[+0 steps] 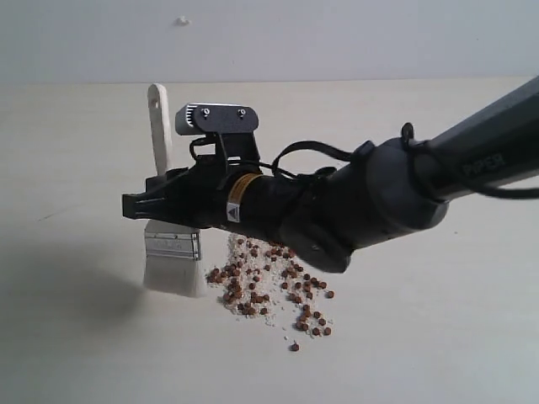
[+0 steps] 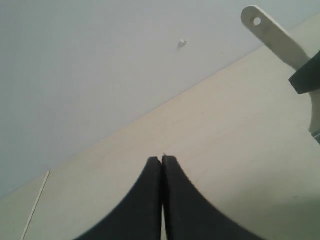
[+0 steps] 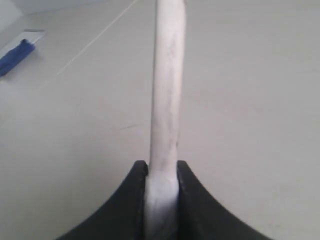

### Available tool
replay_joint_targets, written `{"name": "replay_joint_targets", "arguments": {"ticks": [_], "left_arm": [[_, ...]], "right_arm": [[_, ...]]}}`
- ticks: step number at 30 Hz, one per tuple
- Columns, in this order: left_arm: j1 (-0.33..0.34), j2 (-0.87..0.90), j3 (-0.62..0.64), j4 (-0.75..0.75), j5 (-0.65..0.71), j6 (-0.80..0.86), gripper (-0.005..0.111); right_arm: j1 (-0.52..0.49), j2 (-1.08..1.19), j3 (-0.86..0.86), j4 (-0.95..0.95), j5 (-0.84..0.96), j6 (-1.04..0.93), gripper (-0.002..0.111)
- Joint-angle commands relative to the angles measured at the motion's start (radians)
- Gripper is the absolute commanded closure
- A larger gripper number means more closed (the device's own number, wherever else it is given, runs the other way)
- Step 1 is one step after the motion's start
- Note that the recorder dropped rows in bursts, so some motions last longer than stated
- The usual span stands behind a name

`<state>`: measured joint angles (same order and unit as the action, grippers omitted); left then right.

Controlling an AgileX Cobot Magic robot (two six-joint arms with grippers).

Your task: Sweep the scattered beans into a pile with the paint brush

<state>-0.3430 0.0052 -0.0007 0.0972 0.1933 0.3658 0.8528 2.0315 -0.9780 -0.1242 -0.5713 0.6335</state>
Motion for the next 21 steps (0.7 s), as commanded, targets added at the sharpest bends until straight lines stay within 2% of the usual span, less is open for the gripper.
{"name": "replay_joint_targets", "arguments": {"ticks": [1, 4, 15, 21], "left_arm": [[-0.007, -0.005, 0.001, -0.001, 0.000, -0.003, 0.107], [-0.007, -0.005, 0.001, -0.001, 0.000, -0.003, 0.107], [-0.007, -0.005, 0.001, -0.001, 0.000, -0.001, 0.107], [-0.007, -0.005, 0.001, -0.001, 0.000, -0.003, 0.107]], "right_arm": [[0.079, -0.011, -0.006, 0.509, 0.025, -0.406, 0.108], [0.102, -0.011, -0.006, 0.689, 0.053, -0.606, 0.108], [0.102, -0.013, -0.006, 0.902, 0.096, -0.842, 0.108], [0.102, -0.020, -0.006, 1.116, 0.056, -1.060, 0.108]]}}
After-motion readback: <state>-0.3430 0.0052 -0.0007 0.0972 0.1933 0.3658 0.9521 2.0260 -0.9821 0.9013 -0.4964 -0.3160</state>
